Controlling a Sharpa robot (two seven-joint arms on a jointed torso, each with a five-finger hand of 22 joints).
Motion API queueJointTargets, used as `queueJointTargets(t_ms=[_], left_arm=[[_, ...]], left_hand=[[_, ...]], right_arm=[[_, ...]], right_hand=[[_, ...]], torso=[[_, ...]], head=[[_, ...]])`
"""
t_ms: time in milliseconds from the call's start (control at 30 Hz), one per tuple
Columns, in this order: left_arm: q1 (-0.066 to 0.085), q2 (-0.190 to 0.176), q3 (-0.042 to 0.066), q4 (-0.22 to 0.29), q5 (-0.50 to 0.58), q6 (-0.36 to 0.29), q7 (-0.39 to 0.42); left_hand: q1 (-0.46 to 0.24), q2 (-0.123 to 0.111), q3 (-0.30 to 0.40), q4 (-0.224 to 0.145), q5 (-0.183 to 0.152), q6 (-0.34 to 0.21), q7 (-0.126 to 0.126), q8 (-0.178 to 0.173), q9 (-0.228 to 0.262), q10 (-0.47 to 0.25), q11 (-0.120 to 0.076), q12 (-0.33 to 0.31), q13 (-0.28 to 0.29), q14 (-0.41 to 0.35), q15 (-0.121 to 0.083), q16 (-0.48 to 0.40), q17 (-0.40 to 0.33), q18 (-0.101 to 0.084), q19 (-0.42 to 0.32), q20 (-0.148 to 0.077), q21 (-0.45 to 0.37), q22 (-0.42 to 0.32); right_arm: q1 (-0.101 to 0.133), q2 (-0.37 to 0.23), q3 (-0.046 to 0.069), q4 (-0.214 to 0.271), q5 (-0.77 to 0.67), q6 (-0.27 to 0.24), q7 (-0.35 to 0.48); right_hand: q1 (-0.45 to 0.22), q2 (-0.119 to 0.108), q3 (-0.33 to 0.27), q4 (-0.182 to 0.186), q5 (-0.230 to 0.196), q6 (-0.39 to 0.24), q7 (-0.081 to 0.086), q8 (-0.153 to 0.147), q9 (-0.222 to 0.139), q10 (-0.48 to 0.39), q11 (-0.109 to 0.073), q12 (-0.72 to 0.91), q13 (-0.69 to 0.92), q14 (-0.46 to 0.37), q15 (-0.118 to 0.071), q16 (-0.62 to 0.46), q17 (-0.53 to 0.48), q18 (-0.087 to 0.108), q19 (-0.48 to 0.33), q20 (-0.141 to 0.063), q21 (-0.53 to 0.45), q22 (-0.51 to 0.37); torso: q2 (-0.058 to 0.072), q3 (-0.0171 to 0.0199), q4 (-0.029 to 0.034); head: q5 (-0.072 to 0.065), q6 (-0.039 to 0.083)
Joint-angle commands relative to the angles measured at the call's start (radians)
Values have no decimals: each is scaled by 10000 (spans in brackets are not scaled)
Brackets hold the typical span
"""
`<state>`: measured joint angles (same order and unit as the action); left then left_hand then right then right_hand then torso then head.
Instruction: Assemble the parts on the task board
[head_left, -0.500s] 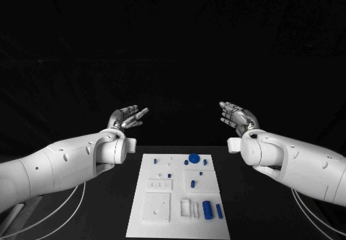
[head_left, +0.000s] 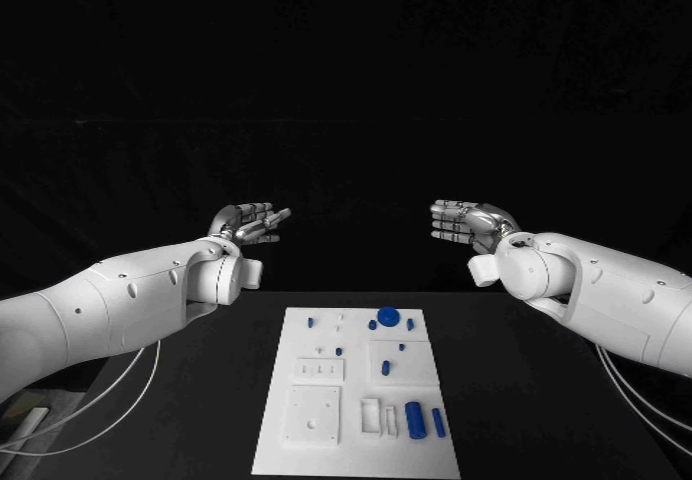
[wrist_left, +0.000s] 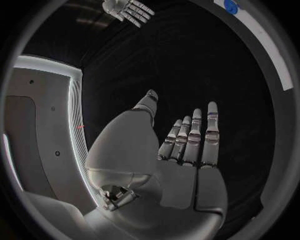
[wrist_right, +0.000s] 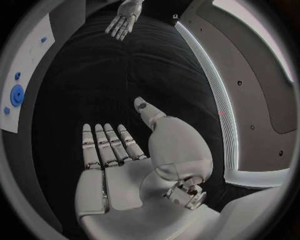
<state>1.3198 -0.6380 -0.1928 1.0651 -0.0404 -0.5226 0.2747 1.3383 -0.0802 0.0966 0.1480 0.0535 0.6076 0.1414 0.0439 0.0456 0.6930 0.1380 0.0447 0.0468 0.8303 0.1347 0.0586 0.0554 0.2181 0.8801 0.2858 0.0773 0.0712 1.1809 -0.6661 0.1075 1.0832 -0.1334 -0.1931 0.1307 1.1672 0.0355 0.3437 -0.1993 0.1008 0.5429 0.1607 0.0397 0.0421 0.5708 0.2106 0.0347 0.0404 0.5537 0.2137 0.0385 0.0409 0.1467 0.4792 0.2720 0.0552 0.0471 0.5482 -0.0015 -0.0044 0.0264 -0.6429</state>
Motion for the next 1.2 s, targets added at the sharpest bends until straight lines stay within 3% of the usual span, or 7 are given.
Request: queueJointTargets(t_ms=[33,133,200,400,600,1100,1200], left_arm=[[24,-49,7,215,-124,557,-24],[23,-216,6,430,-189,680,36],[23,-343,6,610,-262,719,62],[25,-803,30,1458,-463,599,191],[39,-1223,69,2324,-613,469,316],[81,-1784,201,3511,-819,477,393],[89,-1832,239,3687,-823,460,373]], left_hand=[[21,225,-101,-251,47,935,58,107,52,1382,45,115,60,1220,77,137,67,232,383,-82,150,42],[185,448,-278,-707,42,2656,68,167,130,3262,17,205,112,2479,49,271,173,-93,1330,-757,679,220],[299,576,-432,-959,34,3334,51,157,149,3728,-69,147,102,3065,-109,141,220,-701,1753,-1357,951,299],[618,582,-649,-1461,47,3401,-22,173,161,4051,-105,150,113,4136,-425,123,536,-1294,2287,-2087,1550,550],[643,626,-747,-1672,26,3419,-43,162,156,4066,-120,154,113,4123,-430,94,627,-1317,2099,-2105,1809,667],[583,648,-814,-1818,34,3679,26,178,170,4346,-202,156,114,4780,-662,323,825,-1349,2080,-2348,2800,1207],[563,615,-823,-1826,43,3721,33,179,172,4252,-198,167,118,4955,-723,521,912,-1345,2176,-2404,2960,1294]], right_arm=[[-37,110,5,-267,-4864,-38,243],[-96,202,5,-327,-6550,-200,483],[-130,252,5,-336,-7391,-297,542],[-217,301,6,-60,-9928,-308,-6],[-239,342,7,332,-12065,-462,-623],[-671,996,9,226,-15765,-1411,-1871],[-723,1118,1,173,-16215,-1421,-2059]], right_hand=[[1020,-159,287,-610,311,3548,-3,223,171,4193,-360,247,171,4280,-292,273,232,-14,3079,-603,550,197],[848,-375,825,-652,352,4660,-62,237,214,4862,-582,233,179,5357,-679,310,297,-108,4227,-1009,865,246],[796,-511,1129,-664,374,4889,-92,248,225,5133,-699,228,175,6110,-952,339,356,-174,4861,-1320,1039,247],[942,-847,1006,-720,457,5177,-216,247,237,5664,-974,237,179,8006,-1670,645,784,-268,6644,-2158,1740,409],[1202,-1027,515,-765,377,5472,-312,248,240,6033,-1205,232,181,9550,-2169,1156,1628,-157,8216,-2744,2520,731],[1099,-1552,1424,-673,-243,5766,-466,224,232,6477,-1395,222,185,9509,-2373,4143,5379,368,8688,-2856,4705,2439],[962,-1672,1723,-595,-259,5826,-472,227,234,6568,-1400,234,192,9446,-2374,4905,5936,226,8746,-3003,5219,2891]], torso=[[71,-4,3],[90,-15,7],[105,-15,13],[375,-24,178],[770,-28,359],[1625,-155,775],[1753,-193,845]], head=[[-74,-25],[-7,-39],[41,-24],[-79,58],[-226,114],[-546,241],[-633,317]])
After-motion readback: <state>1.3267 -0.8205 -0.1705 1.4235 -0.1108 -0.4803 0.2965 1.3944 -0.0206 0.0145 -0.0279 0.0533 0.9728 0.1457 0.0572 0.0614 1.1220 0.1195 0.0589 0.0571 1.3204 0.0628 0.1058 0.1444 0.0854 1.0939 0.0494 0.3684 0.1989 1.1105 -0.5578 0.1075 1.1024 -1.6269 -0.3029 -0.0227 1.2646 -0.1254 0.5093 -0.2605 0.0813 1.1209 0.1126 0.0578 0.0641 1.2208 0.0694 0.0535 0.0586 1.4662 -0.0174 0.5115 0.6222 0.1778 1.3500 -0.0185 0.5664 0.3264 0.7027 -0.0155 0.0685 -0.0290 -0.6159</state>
